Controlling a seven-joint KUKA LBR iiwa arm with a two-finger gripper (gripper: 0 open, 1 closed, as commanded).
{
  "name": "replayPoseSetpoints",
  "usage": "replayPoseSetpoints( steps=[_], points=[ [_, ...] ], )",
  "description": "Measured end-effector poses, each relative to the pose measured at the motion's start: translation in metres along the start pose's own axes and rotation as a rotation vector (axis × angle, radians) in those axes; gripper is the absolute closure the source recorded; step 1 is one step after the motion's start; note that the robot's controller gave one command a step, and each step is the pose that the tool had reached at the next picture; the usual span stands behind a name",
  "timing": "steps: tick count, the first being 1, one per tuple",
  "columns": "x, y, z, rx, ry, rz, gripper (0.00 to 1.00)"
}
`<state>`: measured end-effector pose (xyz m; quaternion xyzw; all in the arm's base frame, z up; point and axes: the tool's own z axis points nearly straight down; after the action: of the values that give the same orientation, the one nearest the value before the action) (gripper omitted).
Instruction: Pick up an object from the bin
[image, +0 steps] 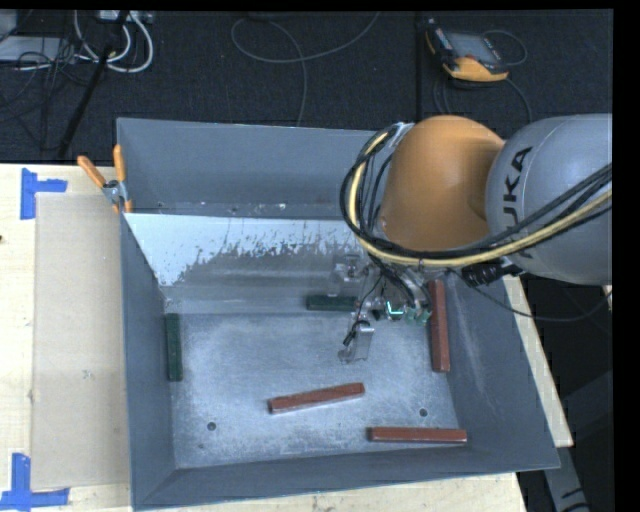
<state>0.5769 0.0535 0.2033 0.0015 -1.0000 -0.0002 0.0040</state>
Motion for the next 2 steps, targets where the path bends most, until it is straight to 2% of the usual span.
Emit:
replayPoseSetpoints(
  steps=[1, 2],
  points=[
    [0.022, 0.021, 0.138, 0.001, 0.002, -0.054, 0.00],
    [0.053, 0.055, 0.131, 0.000, -0.004, -0.108, 0.00]
  ],
)
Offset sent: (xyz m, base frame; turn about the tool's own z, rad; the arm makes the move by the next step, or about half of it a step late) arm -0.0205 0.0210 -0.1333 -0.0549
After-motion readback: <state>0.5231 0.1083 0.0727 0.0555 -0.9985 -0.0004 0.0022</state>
